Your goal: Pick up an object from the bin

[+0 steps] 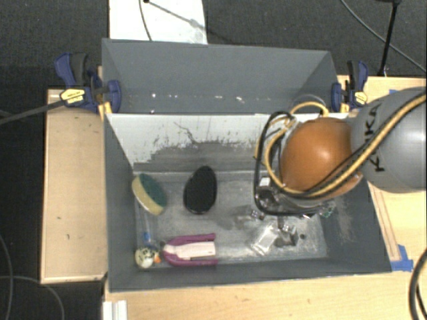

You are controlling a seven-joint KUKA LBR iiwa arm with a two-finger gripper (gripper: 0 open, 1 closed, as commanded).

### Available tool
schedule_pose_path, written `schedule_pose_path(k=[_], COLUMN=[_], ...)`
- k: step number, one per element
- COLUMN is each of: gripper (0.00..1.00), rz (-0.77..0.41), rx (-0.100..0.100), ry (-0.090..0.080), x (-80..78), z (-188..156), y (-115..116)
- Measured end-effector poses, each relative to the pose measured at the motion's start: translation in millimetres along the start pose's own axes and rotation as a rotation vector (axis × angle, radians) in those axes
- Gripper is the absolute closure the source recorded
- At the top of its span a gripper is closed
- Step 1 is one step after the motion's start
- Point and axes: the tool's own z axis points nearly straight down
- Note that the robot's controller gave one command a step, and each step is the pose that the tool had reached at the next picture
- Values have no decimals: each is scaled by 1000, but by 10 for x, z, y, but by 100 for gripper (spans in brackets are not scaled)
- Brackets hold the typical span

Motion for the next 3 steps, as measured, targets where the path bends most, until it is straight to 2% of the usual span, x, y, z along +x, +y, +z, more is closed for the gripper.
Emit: schedule_pose_path(k=[1, 2, 3], gripper=[0, 0, 100], rz=[-315, -410, -402], rx=[-3, 0, -3], ry=[5, 0, 2], x=[355, -30, -16], z=[307, 299, 300], y=[-152, -152, -152])
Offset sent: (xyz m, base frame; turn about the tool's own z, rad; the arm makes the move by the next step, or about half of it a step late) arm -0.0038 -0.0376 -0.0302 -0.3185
